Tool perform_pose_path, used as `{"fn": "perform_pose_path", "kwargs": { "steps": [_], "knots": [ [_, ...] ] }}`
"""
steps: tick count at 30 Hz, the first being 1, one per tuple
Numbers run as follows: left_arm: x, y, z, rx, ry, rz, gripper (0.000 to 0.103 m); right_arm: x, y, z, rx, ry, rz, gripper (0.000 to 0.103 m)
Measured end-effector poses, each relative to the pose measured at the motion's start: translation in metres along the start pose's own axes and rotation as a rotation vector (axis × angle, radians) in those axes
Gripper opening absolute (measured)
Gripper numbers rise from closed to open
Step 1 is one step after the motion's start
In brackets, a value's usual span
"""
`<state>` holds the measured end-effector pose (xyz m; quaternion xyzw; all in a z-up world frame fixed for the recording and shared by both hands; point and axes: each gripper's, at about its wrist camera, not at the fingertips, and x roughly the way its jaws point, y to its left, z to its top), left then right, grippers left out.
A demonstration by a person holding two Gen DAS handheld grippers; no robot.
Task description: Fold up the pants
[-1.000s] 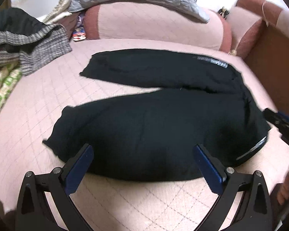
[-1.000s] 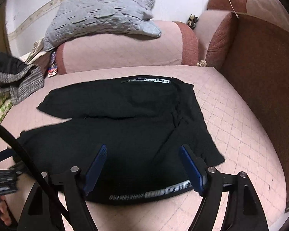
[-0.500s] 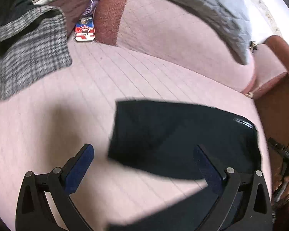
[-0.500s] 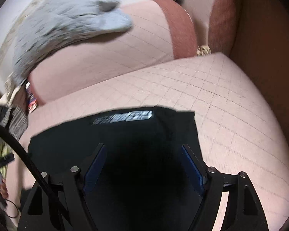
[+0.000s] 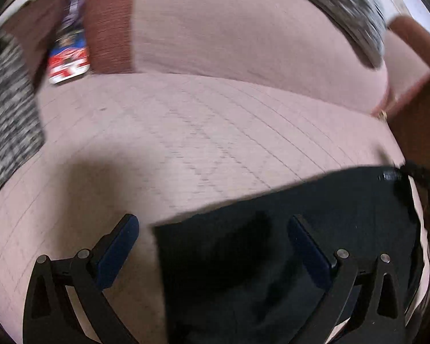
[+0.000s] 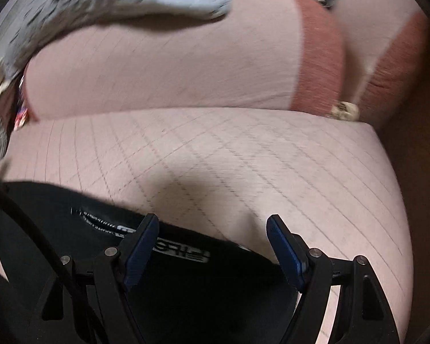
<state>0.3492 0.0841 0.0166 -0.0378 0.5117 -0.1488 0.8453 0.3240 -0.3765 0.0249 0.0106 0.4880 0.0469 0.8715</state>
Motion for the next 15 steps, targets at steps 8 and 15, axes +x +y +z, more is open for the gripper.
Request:
{"fn": "perform_pose_path", "kwargs": {
  "steps": [8, 15],
  "knots": [
    [0.001, -0.033, -0.004, 0.136, 0.015, 0.047, 0.01, 0.024, 0.028, 0.004, -0.114, 0.066, 0.079, 0.044],
    [-0.022, -0.023, -0.008, 0.045, -0.023, -0.034, 0.011, -0.003, 0.034, 0.007, -0.064, 0.07, 0.118, 0.003]
  ]
}}
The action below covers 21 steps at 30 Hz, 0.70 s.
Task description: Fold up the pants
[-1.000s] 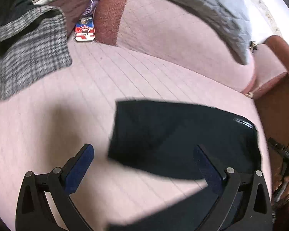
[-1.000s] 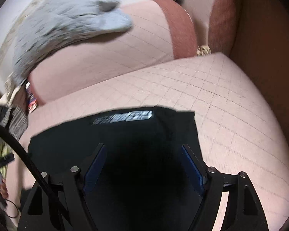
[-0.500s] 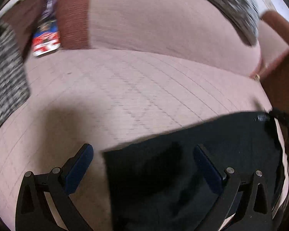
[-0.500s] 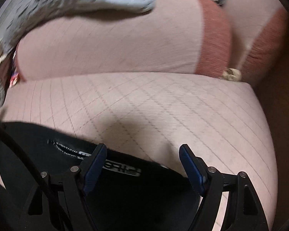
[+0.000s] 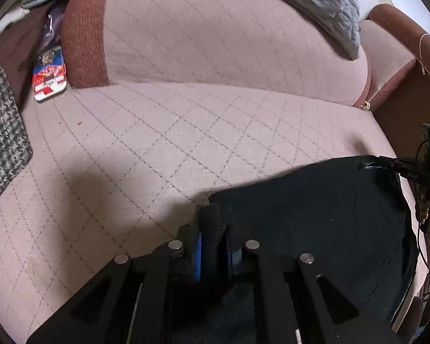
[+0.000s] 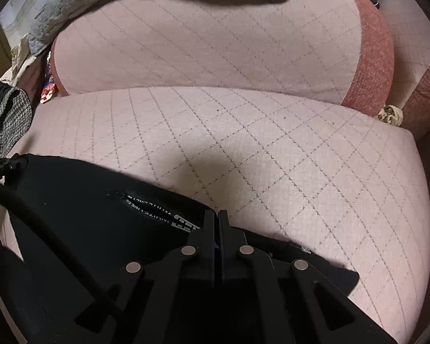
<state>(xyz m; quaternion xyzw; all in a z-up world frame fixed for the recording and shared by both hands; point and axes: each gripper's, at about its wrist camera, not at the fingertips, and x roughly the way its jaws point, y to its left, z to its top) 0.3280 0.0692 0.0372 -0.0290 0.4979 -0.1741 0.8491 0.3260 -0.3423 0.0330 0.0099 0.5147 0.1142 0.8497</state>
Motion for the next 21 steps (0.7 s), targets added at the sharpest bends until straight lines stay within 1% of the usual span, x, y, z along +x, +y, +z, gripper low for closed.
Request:
{"fn": "perform_pose_path", "kwargs": {
  "steps": [4, 7, 11, 15, 17, 19, 21],
  "knots": [
    [-0.024, -0.01, 0.005, -0.002, -0.074, 0.004, 0.011, -0.032, 0.005, -0.005, 0.031, -0.057, 0.005, 0.003],
    [-0.049, -0.024, -0.002, 0.036, -0.118, 0.023, 0.011, -0.055, 0.009, -0.014, 0.045, -0.084, 0.01, 0.003],
    [-0.087, -0.044, -0.021, 0.08, -0.176, 0.031, 0.011, -0.092, 0.022, -0.044, 0.059, -0.118, 0.027, 0.003],
    [-0.132, -0.068, -0.059, 0.148, -0.25, 0.066, 0.012, -0.128, 0.032, -0.088, 0.073, -0.142, 0.05, 0.003],
    [-0.146, -0.076, -0.079, 0.174, -0.28, 0.084, 0.012, -0.146, 0.038, -0.118, 0.084, -0.144, 0.061, 0.003],
    [-0.165, -0.084, -0.108, 0.198, -0.309, 0.088, 0.013, -0.155, 0.04, -0.147, 0.104, -0.138, 0.078, 0.003],
    [-0.175, -0.093, -0.138, 0.23, -0.318, 0.111, 0.014, -0.16, 0.039, -0.182, 0.131, -0.117, 0.09, 0.003]
  ]
}}
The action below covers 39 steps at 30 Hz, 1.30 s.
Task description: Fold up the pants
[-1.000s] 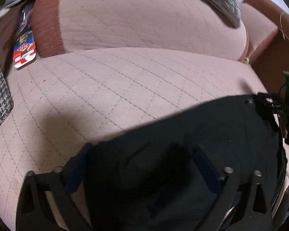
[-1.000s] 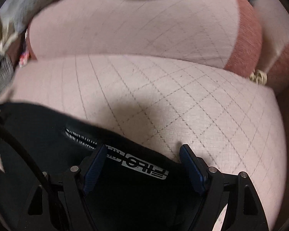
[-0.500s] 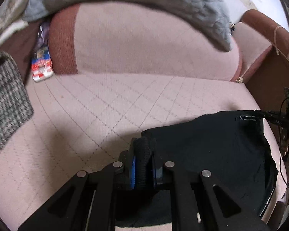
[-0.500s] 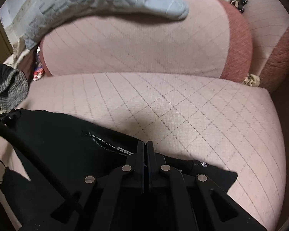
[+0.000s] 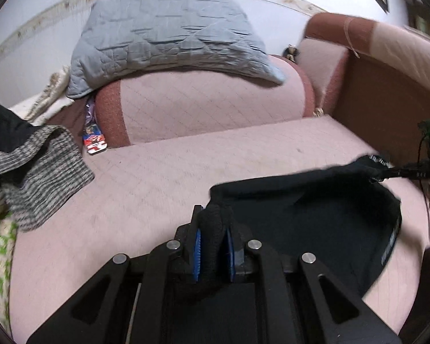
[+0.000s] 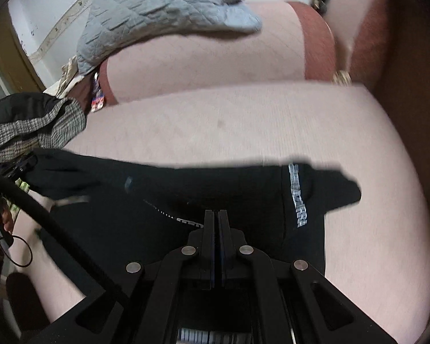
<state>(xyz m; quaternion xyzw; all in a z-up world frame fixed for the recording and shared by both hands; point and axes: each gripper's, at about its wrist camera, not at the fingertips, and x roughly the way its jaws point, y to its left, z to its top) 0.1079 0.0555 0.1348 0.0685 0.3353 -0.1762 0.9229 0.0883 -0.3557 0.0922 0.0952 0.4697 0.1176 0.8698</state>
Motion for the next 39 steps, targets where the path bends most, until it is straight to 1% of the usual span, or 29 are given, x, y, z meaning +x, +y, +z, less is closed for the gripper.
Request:
{"fn": "perform_pose_path", "kwargs": {
  "steps": [1, 3, 5, 6, 7, 9, 10, 11, 12, 13, 14, 15, 16, 18, 20, 21, 23, 25, 27, 28, 29, 30, 31, 33, 36, 38, 39],
  "knots": [
    [-0.01, -0.008, -0.014, 0.023, 0.006, 0.016, 0.015, -0.002, -0.003, -0.015, 0.012, 0.014, 0.003, 0.003],
    [-0.025, -0.02, -0.041, 0.058, 0.035, 0.032, 0.022, -0.005, -0.01, -0.049, 0.037, 0.054, 0.002, 0.003],
    [-0.036, -0.03, -0.069, 0.086, 0.087, 0.035, 0.036, -0.004, -0.014, -0.08, 0.048, 0.103, -0.016, 0.003],
    [-0.041, -0.031, -0.082, 0.095, 0.11, 0.039, 0.039, -0.004, -0.015, -0.092, 0.049, 0.12, -0.019, 0.003],
    [-0.047, -0.033, -0.09, 0.097, 0.122, 0.044, 0.04, -0.004, -0.015, -0.103, 0.048, 0.141, -0.034, 0.003],
    [-0.061, -0.03, -0.104, 0.072, 0.139, 0.051, 0.042, -0.006, -0.015, -0.117, 0.036, 0.155, -0.079, 0.004],
    [-0.07, -0.026, -0.108, 0.04, 0.136, 0.048, 0.046, -0.009, -0.014, -0.123, 0.033, 0.153, -0.103, 0.005],
    [-0.078, -0.021, -0.11, 0.007, 0.126, 0.048, 0.053, -0.012, -0.015, -0.126, 0.035, 0.151, -0.108, 0.008],
    [-0.086, -0.015, -0.111, -0.034, 0.113, 0.053, 0.058, -0.017, -0.016, -0.129, 0.048, 0.139, -0.106, 0.015],
    [-0.092, -0.006, -0.11, -0.086, 0.102, 0.063, 0.067, -0.023, -0.017, -0.13, 0.064, 0.12, -0.1, 0.02],
    [-0.096, 0.003, -0.109, -0.146, 0.092, 0.066, 0.07, -0.031, -0.019, -0.13, 0.085, 0.091, -0.096, 0.033],
    [-0.098, 0.009, -0.11, -0.19, 0.088, 0.062, 0.07, -0.037, -0.02, -0.131, 0.099, 0.07, -0.097, 0.042],
    [-0.094, 0.022, -0.109, -0.279, 0.099, 0.049, 0.071, -0.042, -0.021, -0.131, 0.112, 0.046, -0.096, 0.043],
    [-0.076, 0.037, -0.107, -0.412, 0.158, 0.018, 0.071, -0.051, -0.021, -0.13, 0.134, 0.01, -0.087, 0.043],
    [-0.059, 0.039, -0.109, -0.474, 0.196, -0.028, 0.071, -0.056, -0.022, -0.13, 0.152, -0.012, -0.078, 0.043],
    [-0.046, 0.037, -0.107, -0.485, 0.213, -0.033, 0.071, -0.057, -0.019, -0.129, 0.158, -0.016, -0.076, 0.043],
    [-0.03, 0.031, -0.101, -0.464, 0.221, -0.015, 0.071, -0.058, -0.018, -0.13, 0.168, -0.019, -0.074, 0.043],
    [-0.008, 0.024, -0.09, -0.419, 0.241, 0.007, 0.071, -0.058, -0.017, -0.134, 0.176, -0.021, -0.072, 0.043],
    [0.017, 0.014, -0.084, -0.357, 0.297, 0.056, 0.071, -0.057, -0.019, -0.136, 0.19, -0.026, -0.071, 0.043],
    [0.026, 0.01, -0.084, -0.334, 0.323, 0.056, 0.065, -0.057, -0.02, -0.136, 0.196, -0.029, -0.071, 0.043],
    [0.035, 0.003, -0.084, -0.298, 0.36, 0.078, 0.039, -0.057, -0.023, -0.137, 0.201, -0.033, -0.069, 0.043],
    [0.04, -0.002, -0.085, -0.262, 0.383, 0.117, 0.023, -0.058, -0.024, -0.138, 0.205, -0.036, -0.069, 0.043],
    [0.042, -0.006, -0.084, -0.235, 0.393, 0.136, 0.014, -0.058, -0.025, -0.138, 0.206, -0.038, -0.071, 0.043],
    [0.04, -0.007, -0.081, -0.223, 0.386, 0.156, 0.013, -0.059, -0.027, -0.138, 0.204, -0.044, -0.073, 0.043],
    [0.041, 0.005, -0.067, -0.227, 0.388, 0.192, 0.012, -0.056, -0.029, -0.132, 0.203, -0.053, -0.073, 0.043],
    [0.045, 0.011, -0.06, -0.24, 0.404, 0.181, 0.012, -0.052, -0.031, -0.127, 0.213, -0.057, -0.07, 0.043],
    [0.049, 0.013, -0.059, -0.238, 0.427, 0.171, 0.012, -0.051, -0.031, -0.125, 0.218, -0.057, -0.068, 0.043]
  ]
}}
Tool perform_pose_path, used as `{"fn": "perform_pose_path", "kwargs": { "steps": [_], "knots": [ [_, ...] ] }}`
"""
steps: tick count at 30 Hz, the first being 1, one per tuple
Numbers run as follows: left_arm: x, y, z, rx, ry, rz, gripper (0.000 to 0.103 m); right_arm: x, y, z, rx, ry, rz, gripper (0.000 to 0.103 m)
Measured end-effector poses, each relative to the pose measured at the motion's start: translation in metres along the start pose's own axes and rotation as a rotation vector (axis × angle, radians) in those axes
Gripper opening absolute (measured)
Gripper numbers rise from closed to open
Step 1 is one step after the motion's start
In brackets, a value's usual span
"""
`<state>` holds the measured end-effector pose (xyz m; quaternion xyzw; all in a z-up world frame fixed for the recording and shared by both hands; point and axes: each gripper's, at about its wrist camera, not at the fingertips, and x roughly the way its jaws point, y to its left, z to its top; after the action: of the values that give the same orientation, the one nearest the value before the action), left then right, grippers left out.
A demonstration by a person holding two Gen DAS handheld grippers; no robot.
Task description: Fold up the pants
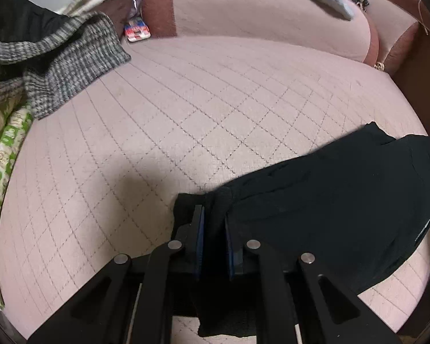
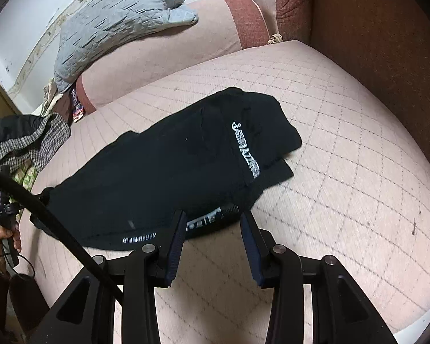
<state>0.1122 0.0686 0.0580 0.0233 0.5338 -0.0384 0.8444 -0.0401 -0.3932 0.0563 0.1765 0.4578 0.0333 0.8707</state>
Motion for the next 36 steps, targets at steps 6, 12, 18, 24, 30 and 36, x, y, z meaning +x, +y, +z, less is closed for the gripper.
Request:
{"fn": "perform_pose_path", "kwargs": {
  "steps": [6, 12, 18, 24, 30, 36],
  "knots": [
    [0.01, 0.014, -0.012, 0.006, -0.02, 0.071, 0.059, 0.007, 0.008, 0.007, -0.014, 0.007, 0.001, 0.043],
    [-0.028, 0.031, -0.021, -0.127, -0.134, 0.02, 0.059, 0.014, 0.034, 0.044, -0.054, -0.024, 0.028, 0.043],
    [-0.066, -0.017, -0.034, -0.048, -0.365, 0.168, 0.063, 0.072, 0.098, 0.115, -0.216, 0.014, 0.1, 0.049],
    [-0.026, 0.051, -0.038, -0.268, -0.242, 0.235, 0.07, 0.152, 0.138, 0.15, -0.269, 0.102, 0.07, 0.049],
    [-0.023, 0.092, -0.054, -0.469, -0.287, 0.042, 0.069, 0.212, 0.158, 0.155, -0.38, 0.181, -0.005, 0.05],
    [-0.028, 0.078, -0.044, -0.396, -0.344, 0.013, 0.069, 0.218, 0.173, 0.148, -0.441, 0.213, -0.014, 0.013]
  ]
}}
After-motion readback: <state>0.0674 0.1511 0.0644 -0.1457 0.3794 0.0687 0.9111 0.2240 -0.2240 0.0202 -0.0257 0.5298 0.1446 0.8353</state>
